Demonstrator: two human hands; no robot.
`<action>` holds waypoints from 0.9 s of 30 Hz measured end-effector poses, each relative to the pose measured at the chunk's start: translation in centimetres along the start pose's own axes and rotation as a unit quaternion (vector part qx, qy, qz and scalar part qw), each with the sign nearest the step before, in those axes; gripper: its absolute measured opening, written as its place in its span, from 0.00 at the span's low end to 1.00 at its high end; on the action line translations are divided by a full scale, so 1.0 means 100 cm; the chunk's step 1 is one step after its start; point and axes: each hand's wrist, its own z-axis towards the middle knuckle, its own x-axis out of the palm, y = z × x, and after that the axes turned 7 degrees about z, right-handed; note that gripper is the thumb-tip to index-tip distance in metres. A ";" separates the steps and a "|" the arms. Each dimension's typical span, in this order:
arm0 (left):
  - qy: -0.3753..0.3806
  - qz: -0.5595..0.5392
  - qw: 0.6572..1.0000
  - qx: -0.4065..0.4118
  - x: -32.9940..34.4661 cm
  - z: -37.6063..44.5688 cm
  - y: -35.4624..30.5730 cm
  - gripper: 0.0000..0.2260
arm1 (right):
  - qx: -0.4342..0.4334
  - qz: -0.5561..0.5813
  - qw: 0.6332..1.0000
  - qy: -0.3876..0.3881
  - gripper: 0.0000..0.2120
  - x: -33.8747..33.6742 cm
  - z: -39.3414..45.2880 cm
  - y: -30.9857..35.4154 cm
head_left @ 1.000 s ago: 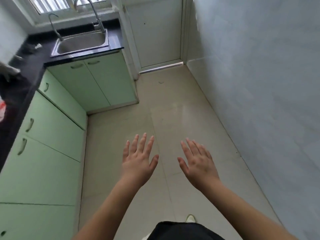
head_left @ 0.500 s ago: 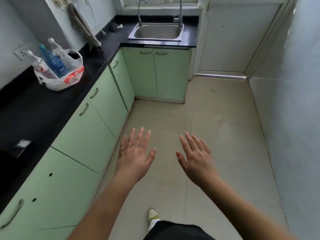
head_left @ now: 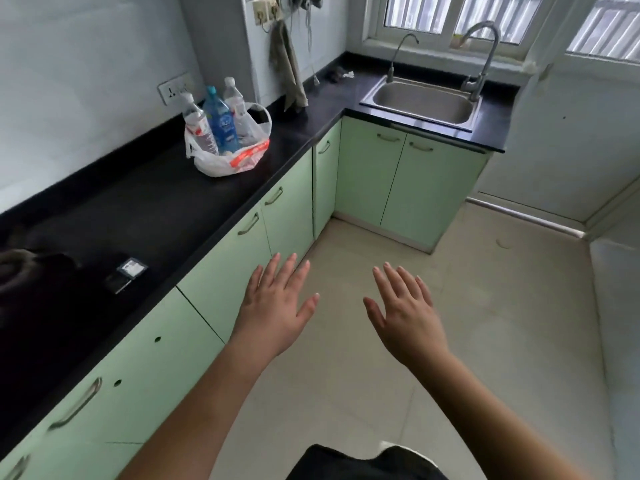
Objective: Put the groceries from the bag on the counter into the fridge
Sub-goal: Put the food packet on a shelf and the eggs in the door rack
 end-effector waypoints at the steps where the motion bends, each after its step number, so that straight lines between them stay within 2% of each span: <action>1: -0.003 -0.003 1.000 -0.007 0.000 0.006 0.004 0.37 | -0.006 -0.001 1.000 0.002 0.33 0.000 0.010 0.001; 5: -0.003 -0.007 0.999 -0.037 0.002 0.032 0.017 0.36 | -0.028 0.002 1.000 0.007 0.32 0.002 0.050 0.000; 9: 0.034 0.001 0.998 -0.045 0.009 0.064 0.018 0.38 | -0.049 0.020 0.998 0.020 0.33 0.004 0.093 -0.007; 18: 0.006 0.018 0.992 -0.122 -0.020 0.152 0.020 0.39 | -0.106 0.029 0.994 0.025 0.34 -0.015 0.203 -0.043; 27: -0.011 0.031 0.982 -0.186 -0.029 0.194 0.039 0.36 | -0.186 0.056 0.980 0.038 0.34 -0.016 0.288 -0.024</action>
